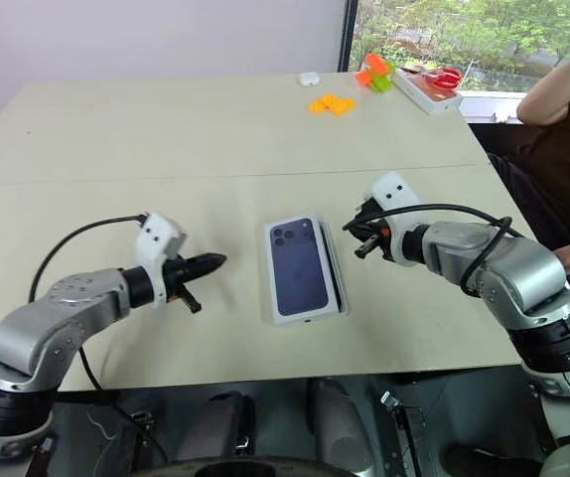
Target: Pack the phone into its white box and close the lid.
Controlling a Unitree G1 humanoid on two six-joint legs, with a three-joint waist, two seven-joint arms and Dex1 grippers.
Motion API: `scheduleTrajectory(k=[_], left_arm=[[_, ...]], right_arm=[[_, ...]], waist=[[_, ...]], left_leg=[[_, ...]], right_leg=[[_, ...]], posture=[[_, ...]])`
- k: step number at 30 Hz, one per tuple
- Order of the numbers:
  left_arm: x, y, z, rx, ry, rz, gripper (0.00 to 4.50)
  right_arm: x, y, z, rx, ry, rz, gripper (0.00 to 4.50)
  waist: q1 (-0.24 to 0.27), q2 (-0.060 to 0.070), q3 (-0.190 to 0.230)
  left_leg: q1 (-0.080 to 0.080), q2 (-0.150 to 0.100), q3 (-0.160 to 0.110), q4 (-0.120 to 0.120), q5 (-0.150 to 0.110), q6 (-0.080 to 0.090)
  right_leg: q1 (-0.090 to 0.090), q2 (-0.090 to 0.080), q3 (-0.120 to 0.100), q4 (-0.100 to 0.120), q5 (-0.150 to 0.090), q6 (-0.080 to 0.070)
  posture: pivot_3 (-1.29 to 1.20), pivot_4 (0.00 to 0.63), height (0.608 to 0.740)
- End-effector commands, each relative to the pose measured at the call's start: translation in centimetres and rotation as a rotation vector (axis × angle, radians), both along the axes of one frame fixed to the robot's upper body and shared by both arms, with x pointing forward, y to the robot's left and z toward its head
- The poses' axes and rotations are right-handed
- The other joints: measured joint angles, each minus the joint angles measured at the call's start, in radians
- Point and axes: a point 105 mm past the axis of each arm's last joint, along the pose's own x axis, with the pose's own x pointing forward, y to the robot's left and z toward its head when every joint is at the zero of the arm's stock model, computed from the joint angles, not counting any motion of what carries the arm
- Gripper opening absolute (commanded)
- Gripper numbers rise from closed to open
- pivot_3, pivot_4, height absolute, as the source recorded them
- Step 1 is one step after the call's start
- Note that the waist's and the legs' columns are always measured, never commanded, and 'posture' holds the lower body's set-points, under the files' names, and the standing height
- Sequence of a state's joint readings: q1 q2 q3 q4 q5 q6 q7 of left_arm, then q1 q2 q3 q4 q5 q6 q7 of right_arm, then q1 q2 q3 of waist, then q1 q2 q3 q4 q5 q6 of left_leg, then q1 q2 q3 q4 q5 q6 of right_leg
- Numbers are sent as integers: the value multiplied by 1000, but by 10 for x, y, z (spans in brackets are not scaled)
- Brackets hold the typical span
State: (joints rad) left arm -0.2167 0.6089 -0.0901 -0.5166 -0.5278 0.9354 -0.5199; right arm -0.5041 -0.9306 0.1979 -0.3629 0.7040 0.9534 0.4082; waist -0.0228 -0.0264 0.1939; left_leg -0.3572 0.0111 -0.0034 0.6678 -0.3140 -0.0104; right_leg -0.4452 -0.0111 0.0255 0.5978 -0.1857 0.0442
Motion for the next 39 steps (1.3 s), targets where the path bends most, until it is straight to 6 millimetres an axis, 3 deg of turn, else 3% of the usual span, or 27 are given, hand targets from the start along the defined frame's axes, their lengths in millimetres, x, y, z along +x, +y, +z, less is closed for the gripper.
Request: scheduleTrajectory(k=[1, 9, 15, 34, 39], left_arm=[[-4, -20, 1, 43, -21, -87, 0], [-1, -46, -2, 27, -13, -151, 0], [2, -54, 3, -27, -13, -144, 0], [-1, -61, 11, -103, -19, -147, 0], [3, -44, 11, -88, -19, -93, 0]], right_arm=[[-8, 6, 4, -55, -38, 68, 79], [-19, 12, -8, -90, -6, 108, 79], [-23, 16, -13, -89, 9, 117, 79], [-24, 13, -22, -102, 27, 114, 79], [-22, 11, -21, -105, 22, 102, 79]], waist=[[5, 0, 0], [8, 0, 0], [8, 0, 0], [9, 0, 0], [7, 0, 0]], left_leg=[[0, -1, 0, 0, 0, 0], [0, 0, 0, 0, 0, 0], [0, -1, 0, 0, 0, 0], [0, -1, 0, 0, 0, 0], [1, -1, 0, 0, 0, 0]], right_leg=[[0, 0, 0, 0, 0, 0], [0, 1, -1, 0, 0, 0], [0, 1, -1, 1, 0, 0], [0, 1, -1, 1, 1, 1], [0, 1, -1, 1, 2, 3]], posture=[[0, 150, 740], [0, 150, 740], [0, 150, 740], [0, 150, 740], [0, 150, 740]])
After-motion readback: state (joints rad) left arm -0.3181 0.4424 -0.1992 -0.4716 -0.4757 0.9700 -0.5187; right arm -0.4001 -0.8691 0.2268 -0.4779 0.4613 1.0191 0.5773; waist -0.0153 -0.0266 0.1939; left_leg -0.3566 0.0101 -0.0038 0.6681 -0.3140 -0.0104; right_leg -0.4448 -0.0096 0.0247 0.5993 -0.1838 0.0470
